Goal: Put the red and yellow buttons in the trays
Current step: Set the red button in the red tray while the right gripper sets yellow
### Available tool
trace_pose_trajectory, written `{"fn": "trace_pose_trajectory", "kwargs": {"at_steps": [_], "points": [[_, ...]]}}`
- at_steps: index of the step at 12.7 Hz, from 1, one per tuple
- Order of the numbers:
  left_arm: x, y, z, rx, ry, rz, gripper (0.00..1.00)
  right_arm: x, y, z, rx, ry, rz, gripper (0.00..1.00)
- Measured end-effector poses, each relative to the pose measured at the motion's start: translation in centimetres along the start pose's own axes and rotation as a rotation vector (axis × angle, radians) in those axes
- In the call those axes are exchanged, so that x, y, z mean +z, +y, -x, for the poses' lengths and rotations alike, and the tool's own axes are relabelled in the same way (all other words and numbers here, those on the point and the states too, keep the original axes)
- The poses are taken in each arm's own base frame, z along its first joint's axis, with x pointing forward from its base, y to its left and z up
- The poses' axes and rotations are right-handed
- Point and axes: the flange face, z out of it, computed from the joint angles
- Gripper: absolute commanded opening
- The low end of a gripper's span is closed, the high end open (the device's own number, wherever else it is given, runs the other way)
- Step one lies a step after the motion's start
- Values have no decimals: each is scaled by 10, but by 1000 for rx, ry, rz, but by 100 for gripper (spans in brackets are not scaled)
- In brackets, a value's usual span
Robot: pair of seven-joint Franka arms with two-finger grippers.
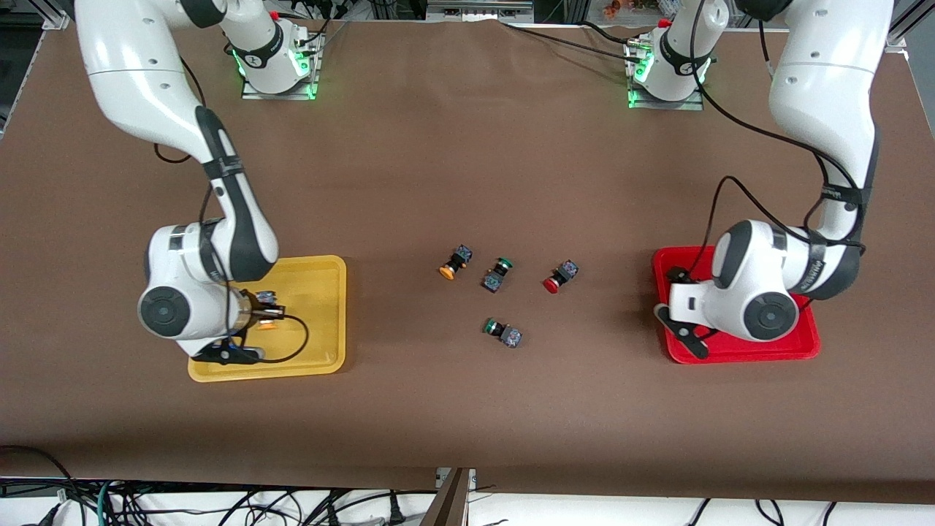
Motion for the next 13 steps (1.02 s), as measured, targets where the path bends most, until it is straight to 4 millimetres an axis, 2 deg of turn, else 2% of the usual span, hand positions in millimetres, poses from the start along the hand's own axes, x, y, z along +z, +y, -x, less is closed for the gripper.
{"fn": "trace_pose_trajectory", "kwargs": {"at_steps": [1,2,3,5,6,7,8,9,10,12,13], "points": [[-12,32,-19,-14,16,1,100,9,18,0,8,-19,-3,0],[-17,65,-39,-37,24,2,100,18,34,-1,23,-34,-5,30],[-15,97,-57,-49,25,4,100,24,48,-1,39,-45,-9,99],[4,152,-91,-49,42,-19,100,27,68,-3,66,-50,-16,100],[17,168,-102,-49,55,-26,100,26,73,-4,73,-48,-19,100],[31,174,-108,-46,68,-28,100,22,68,-4,66,-41,-25,100],[44,174,-110,-45,84,-28,100,14,54,-4,55,-34,-35,100],[57,178,-114,-38,104,-30,100,4,28,-2,65,-33,-45,100],[69,186,-117,-41,119,-33,100,-8,-6,3,101,-35,-50,100],[83,203,-122,-49,129,-41,98,-23,-92,23,205,-28,-50,100],[84,204,-122,-40,130,-56,52,-25,-134,37,260,-23,-45,100]]}}
